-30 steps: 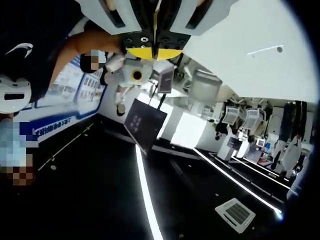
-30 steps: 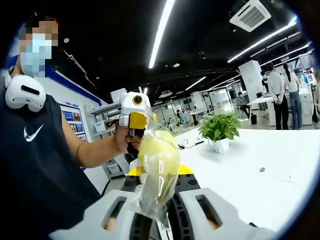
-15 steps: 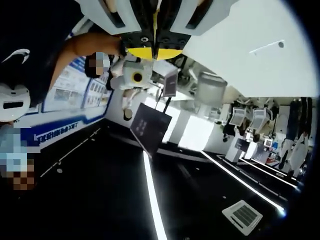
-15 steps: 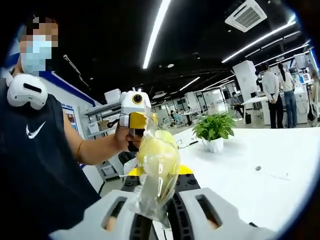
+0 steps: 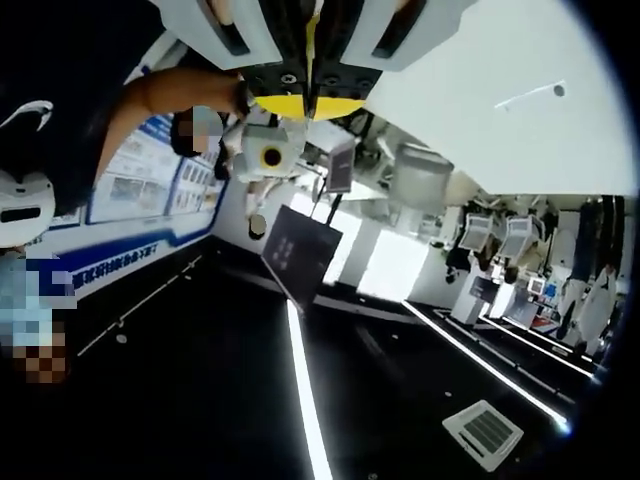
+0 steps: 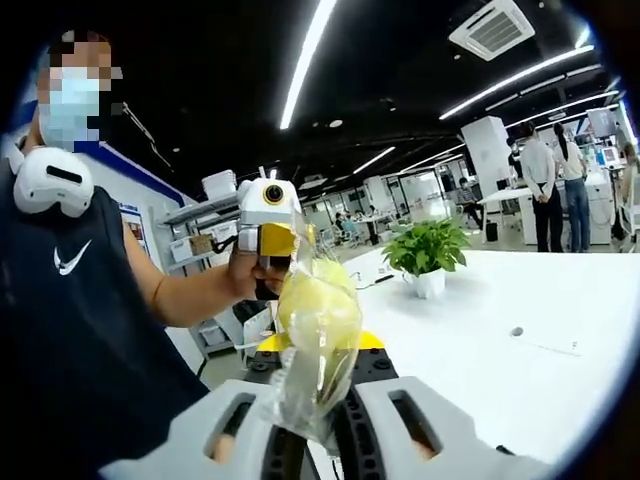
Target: Compare the silicone blocks by pressing each to a similar depth, holding the contact briefly, and releasing to observe deformation and rebound differences across the visible hardness samples.
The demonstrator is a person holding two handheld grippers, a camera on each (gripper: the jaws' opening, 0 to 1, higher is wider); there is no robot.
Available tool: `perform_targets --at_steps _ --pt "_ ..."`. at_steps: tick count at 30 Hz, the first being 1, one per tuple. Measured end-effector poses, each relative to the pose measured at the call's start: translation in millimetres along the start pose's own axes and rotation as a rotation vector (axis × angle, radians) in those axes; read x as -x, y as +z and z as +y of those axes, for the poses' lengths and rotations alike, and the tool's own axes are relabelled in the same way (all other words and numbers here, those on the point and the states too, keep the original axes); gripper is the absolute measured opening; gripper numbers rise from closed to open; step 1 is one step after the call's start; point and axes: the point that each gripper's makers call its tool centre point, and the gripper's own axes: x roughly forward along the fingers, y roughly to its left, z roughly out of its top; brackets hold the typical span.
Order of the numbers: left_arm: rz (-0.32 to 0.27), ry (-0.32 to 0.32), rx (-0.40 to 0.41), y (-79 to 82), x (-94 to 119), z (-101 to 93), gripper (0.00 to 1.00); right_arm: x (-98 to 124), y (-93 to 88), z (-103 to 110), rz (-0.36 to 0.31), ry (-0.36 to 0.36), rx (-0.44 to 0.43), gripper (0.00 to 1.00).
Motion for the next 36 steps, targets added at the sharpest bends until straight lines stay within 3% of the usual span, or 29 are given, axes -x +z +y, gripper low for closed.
perform_targets --at_steps 3,23,30,33,36 --pt "0.0 0.03 -0.033 -1.6 0 3.2 0.0 -2 -3.6 0 0.008 0.004 -0.045 0.0" --pt "0.031 0.05 -0.071 -0.8 0 2.7 0.0 -2 -1.7 -4 0.024 0.011 -0.02 0.0" --pt "-0.005 0.074 -0.117 8.0 -4 0.0 0.0 0 7.1 -6 -0.023 0.017 -0.046 0.02" --pt "-0.036 0.073 -0.095 14.3 -6 2.2 0.0 0 15.1 -10 -0.071 -0.009 0.034 0.06" --pt "-0.046 0.07 -0.084 15.8 -8 2.9 0.0 1 15.6 -13 -0.078 -0.022 0.042 0.09"
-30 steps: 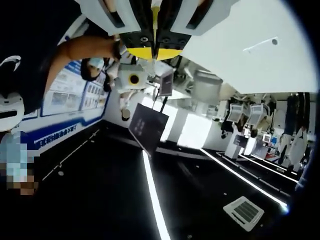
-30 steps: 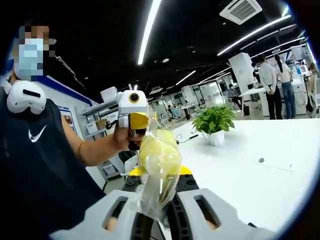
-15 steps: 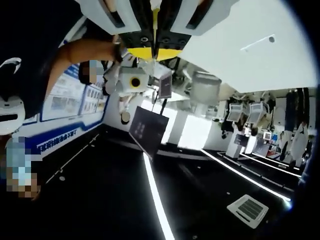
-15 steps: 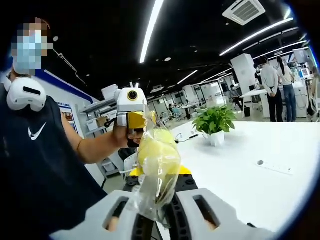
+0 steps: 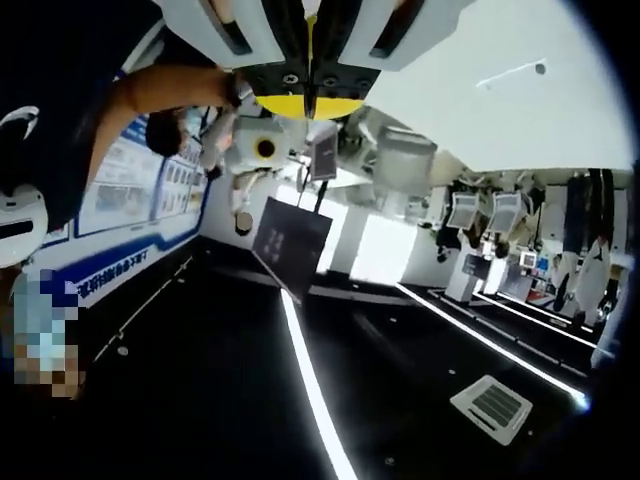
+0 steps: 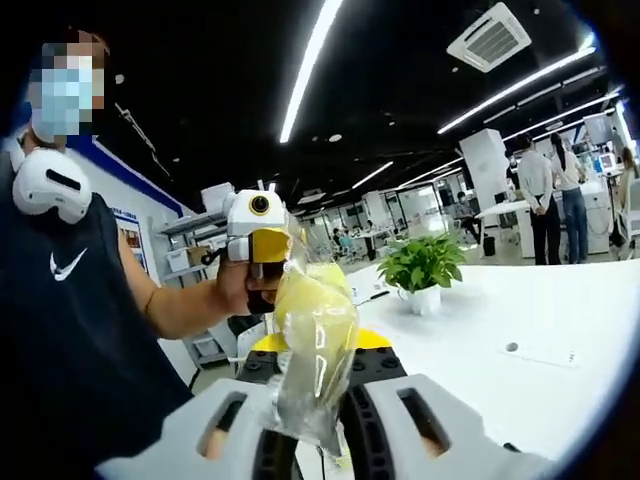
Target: Compare the silicone blocks by pressing each to a similar depth, holding the contact briefly, and releasing to observe deformation and rebound differences across the visible hardness samples.
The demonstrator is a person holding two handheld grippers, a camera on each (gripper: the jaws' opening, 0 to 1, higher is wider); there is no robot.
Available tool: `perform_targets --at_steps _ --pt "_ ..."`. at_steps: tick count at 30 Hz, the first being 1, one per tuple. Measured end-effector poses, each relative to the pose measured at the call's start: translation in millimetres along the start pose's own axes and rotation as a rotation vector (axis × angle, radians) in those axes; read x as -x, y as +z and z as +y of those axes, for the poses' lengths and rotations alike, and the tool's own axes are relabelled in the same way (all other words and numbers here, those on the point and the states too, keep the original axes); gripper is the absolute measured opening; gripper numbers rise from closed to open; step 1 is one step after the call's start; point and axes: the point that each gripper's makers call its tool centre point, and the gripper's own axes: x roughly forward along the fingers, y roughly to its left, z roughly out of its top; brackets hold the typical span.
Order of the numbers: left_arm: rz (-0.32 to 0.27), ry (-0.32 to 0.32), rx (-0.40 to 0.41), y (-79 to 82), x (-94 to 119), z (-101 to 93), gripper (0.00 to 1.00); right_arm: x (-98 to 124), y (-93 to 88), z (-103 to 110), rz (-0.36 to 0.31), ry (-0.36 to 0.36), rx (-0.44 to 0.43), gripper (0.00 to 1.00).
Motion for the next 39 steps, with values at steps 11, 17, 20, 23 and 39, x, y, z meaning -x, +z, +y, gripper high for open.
perform_targets --at_steps 11,17,20,23,39 --pt "0.024 -0.004 0.004 -7.9 -10 -4.0 0.0 -2 3.7 -9 -0.082 -0.029 0.008 0.5" --pt "0.028 -0.001 0.01 -9.4 -10 -4.1 0.0 0 8.4 -21 -0.117 -0.088 0.035 0.96" --pt "0.03 0.001 0.011 -9.7 -10 -3.7 0.0 4 8.0 -25 -0.117 -0.098 0.038 0.97" --pt "0.032 0.007 0.008 -9.7 -11 -2.8 0.0 7 7.1 -25 -0.112 -0.101 0.039 0.97" --pt "0.013 0.024 0.051 -11.6 -21 5.0 0.0 36 7.9 -37 -0.083 -0.19 0.114 0.97"
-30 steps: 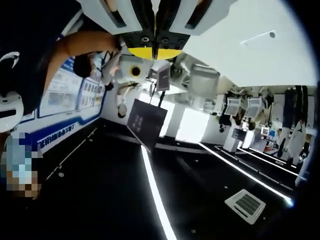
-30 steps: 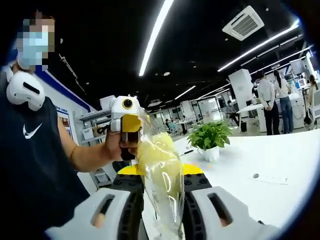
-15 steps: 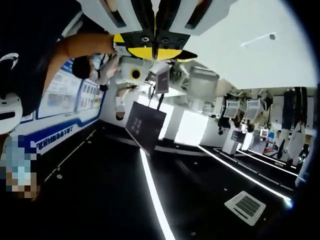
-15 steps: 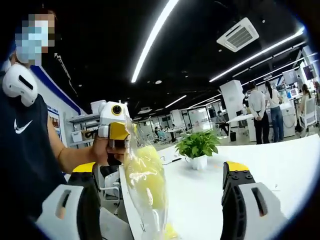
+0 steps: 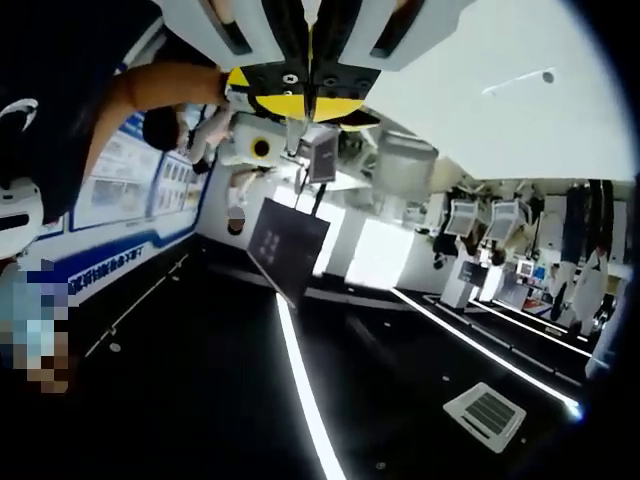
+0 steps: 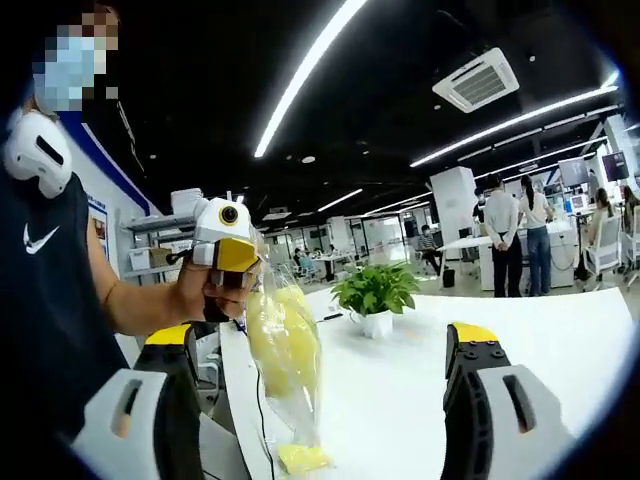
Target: Compare the silicone blocks by pressing each to a similar depth, holding the contact briefly, and releasing to observe deformation and rebound differences across the visible hardness samples.
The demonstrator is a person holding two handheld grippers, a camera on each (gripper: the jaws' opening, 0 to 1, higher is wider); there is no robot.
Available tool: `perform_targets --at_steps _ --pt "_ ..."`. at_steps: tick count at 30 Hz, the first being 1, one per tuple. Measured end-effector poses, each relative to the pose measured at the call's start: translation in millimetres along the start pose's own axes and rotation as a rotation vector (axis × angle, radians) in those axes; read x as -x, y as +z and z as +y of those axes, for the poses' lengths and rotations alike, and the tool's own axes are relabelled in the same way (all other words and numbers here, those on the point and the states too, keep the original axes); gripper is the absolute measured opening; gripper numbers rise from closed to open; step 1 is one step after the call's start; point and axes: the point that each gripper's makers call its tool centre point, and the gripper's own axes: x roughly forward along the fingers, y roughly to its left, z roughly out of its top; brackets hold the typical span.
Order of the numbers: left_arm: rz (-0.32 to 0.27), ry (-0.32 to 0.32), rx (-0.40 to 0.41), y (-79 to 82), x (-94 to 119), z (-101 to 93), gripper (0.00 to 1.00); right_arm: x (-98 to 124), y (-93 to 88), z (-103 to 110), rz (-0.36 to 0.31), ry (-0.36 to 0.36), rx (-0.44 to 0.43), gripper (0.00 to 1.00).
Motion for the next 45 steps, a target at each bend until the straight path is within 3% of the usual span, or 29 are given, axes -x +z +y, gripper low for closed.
perform_targets --at_steps 7,16,28,40,45 --pt "-0.017 0.034 0.062 -8.6 -1 11.3 0.0 22 -17.2 -14 0.014 -0.089 0.01 0.97" --pt "-0.028 0.063 0.087 -13.2 -3 15.8 0.0 48 -40.0 -25 0.043 -0.17 0.016 0.97" --pt "-0.046 0.127 0.175 -41.9 0 27.9 0.0 83 -80.9 -45 0.049 -0.296 -0.02 0.97" --pt "-0.044 0.145 0.234 -72.1 -2 33.9 0.0 96 -103.4 -39 0.077 -0.325 -0.02 0.97" --pt "-0.034 0.159 0.262 -87.3 -6 39.6 0.0 104 -122.7 -37 0.109 -0.348 -0.014 0.97"
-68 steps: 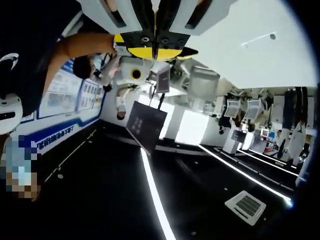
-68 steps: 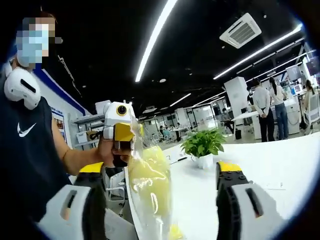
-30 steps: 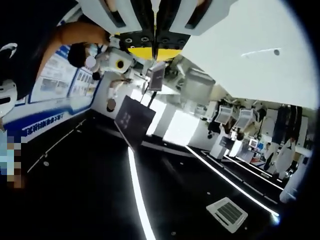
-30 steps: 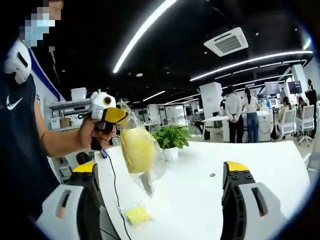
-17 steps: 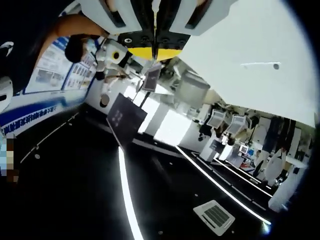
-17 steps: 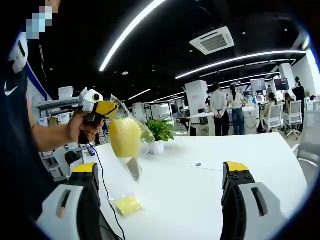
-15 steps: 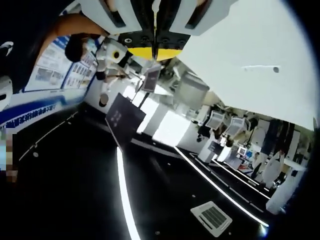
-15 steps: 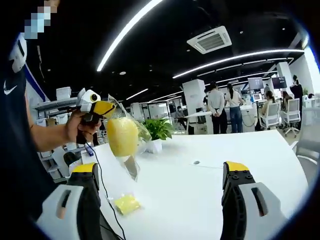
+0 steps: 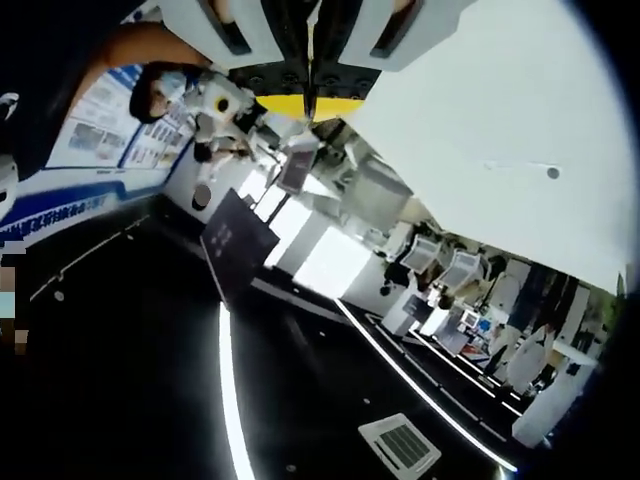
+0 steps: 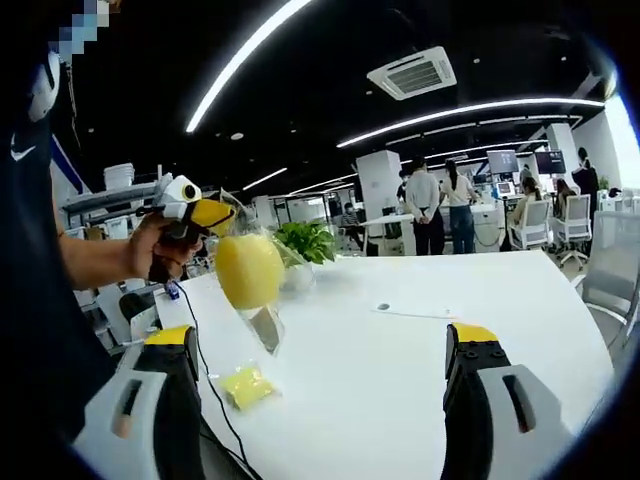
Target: Compare the silicone blocks by pressing each to a similar depth, holding the contact briefly, and releasing to observe deformation and rebound differences across the visible hardness samples.
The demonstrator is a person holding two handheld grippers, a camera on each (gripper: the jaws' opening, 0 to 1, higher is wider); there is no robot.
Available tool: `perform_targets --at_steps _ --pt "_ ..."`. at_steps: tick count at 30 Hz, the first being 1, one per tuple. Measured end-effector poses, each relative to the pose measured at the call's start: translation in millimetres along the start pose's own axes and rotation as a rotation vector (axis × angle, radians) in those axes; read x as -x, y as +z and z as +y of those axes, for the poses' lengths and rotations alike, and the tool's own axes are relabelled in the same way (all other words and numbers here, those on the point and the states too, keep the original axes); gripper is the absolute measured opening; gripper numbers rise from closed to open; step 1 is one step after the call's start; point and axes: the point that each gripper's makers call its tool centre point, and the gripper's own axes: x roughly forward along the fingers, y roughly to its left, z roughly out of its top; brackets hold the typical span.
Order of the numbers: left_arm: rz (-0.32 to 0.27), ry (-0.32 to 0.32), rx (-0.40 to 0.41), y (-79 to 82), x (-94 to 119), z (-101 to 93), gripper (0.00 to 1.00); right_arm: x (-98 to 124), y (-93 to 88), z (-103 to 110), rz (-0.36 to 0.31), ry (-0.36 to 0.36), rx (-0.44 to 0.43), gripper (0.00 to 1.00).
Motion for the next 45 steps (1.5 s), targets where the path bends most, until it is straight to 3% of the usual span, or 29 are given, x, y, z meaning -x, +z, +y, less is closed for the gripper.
perform_targets --at_steps 12,22,45 --pt "0.026 0.051 0.062 -27.2 -4 23.8 0.0 11 -39.6 -11 0.035 -0.071 0.03 0.97" --pt "0.026 0.094 0.158 -58.0 4 49.0 0.0 8 -67.5 -5 0.084 -0.077 0.026 0.97" --pt "0.091 0.148 0.341 -132.9 -3 87.0 0.0 16 -96.0 -1 0.138 -0.105 0.005 0.97"
